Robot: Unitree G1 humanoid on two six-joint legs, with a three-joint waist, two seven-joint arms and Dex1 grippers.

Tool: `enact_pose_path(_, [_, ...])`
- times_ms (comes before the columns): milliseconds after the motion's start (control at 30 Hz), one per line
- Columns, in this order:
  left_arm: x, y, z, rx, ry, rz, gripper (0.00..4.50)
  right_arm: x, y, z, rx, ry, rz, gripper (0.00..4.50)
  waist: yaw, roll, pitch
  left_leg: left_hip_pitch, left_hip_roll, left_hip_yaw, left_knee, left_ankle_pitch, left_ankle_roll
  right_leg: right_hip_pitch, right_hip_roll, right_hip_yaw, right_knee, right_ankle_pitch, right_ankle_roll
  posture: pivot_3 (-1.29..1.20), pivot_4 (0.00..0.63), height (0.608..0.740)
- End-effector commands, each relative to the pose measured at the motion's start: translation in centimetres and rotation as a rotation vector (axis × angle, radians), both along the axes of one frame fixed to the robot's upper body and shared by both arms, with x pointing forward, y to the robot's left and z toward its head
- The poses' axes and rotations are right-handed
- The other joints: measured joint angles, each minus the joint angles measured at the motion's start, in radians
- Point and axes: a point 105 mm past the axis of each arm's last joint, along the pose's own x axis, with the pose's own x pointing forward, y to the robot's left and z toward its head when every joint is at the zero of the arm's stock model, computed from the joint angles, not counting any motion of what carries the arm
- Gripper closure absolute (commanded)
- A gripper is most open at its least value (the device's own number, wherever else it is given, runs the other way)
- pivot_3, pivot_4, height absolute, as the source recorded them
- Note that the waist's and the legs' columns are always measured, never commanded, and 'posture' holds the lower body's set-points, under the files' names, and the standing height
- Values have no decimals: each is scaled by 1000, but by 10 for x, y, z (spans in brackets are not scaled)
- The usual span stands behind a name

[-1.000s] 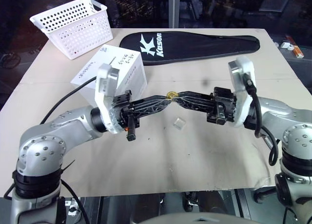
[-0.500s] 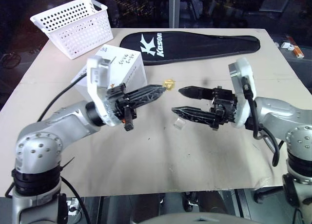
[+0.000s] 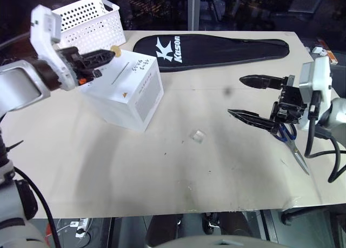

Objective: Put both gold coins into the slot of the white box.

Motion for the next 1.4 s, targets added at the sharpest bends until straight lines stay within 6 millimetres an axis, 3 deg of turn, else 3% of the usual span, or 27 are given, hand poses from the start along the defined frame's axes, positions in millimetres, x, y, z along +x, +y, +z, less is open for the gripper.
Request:
enact_pose_path(33, [0,-2,-3,88,34,-4,4500,-5,-2,4,3,-58,-3,410,0,0,0,0,0,0,0,0,0,0,0,0,0,0,0,0,150,738])
enact_pose_path(367, [10,20,-24,196,103,111,4500,-15,6,1,11,-51,15,410,-1,0,0,0,0,0,0,0,0,0,-1,0,0,0,0,0,150,738])
enact_pose_path(633, [7,11,-27,242,101,52,4500,-16,4,4,14,-54,11,410,-3,0,0,1,0,0,0,0,0,0,-1,0,1,0,0,0,150,738])
enact_pose_path(733, [7,11,-18,211,48,70,3727,-15,6,4,17,-52,13,355,-1,0,0,1,0,0,0,0,0,0,-1,0,1,0,0,0,150,738])
enact_pose_path(867, [-5,-8,24,20,-131,-45,2529,-15,5,4,20,-47,5,355,0,-1,0,0,0,0,0,0,0,0,-2,0,1,0,0,0,150,738])
enact_pose_path(900, [-17,-25,35,2,-179,-145,2081,-12,3,5,15,-58,-15,355,0,-2,1,0,0,0,1,0,0,0,-2,0,1,0,0,0,150,738])
enact_pose_path(1000, [-51,-75,40,49,-317,-376,2081,-5,-5,2,28,-70,-108,355,0,-3,1,-1,0,0,1,0,0,0,-2,0,0,1,-1,0,150,738])
enact_pose_path(1067, [-66,-93,29,130,-383,-440,2081,-3,-13,-12,31,28,-135,355,1,-3,1,-1,-1,0,1,0,0,1,-4,0,-1,2,-4,0,150,738])
enact_pose_path(1100, [-66,-94,20,153,-376,-429,1854,2,-22,-19,34,70,-194,355,1,-3,1,-1,-1,0,1,0,0,1,-4,0,-1,2,-4,0,150,738])
enact_pose_path(1133, [-67,-96,15,115,-364,-450,1509,3,-29,-26,34,104,-225,71,0,-3,1,1,-1,1,1,0,0,2,-4,1,0,2,-4,0,150,738])
enact_pose_path(1167, [-69,-98,7,96,-342,-467,1291,-1,-33,-35,27,142,-232,0,1,-2,1,1,-1,1,0,0,0,2,-4,0,0,2,-4,0,150,738])
enact_pose_path(1267, [-76,-101,-24,131,-281,-497,46,-9,-46,-51,21,179,-302,0,0,-2,1,2,-1,-1,0,0,0,2,-2,0,1,2,-4,0,150,738])
enact_pose_path(1400, [-85,-90,-70,168,-175,-479,46,-26,-66,-74,-23,235,-397,0,0,-1,0,3,-1,1,0,0,0,2,-2,1,1,0,0,0,150,738])
